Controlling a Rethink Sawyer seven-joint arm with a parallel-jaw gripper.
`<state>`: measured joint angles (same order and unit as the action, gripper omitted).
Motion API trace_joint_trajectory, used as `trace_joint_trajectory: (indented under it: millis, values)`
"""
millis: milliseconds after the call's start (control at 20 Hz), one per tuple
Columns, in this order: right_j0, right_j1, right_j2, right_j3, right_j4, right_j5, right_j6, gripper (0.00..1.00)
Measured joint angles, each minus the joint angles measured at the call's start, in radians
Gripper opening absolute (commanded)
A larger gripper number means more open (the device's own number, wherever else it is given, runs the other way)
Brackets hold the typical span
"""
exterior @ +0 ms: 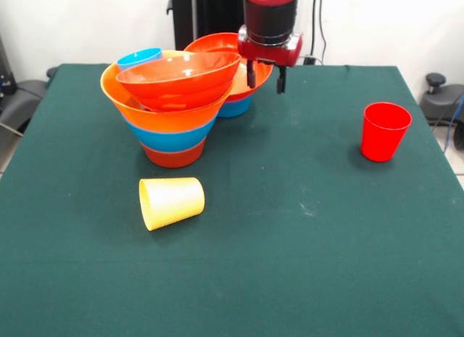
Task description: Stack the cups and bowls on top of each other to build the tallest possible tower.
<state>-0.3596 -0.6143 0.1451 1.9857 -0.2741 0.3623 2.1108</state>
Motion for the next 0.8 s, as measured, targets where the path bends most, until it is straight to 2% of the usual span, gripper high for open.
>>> trace_joint_trajectory:
  millis: [50,100,800]
  values:
    - [0.003,0.003,-0.005,-0.003,0.0,0.0,0.0,1.0]
    - [0.015,0.011,-0.022,-0.012,0.0,0.0,0.0,0.0]
    - [0.068,0.006,-0.069,-0.024,0.0,0.0,0.0,0.0]
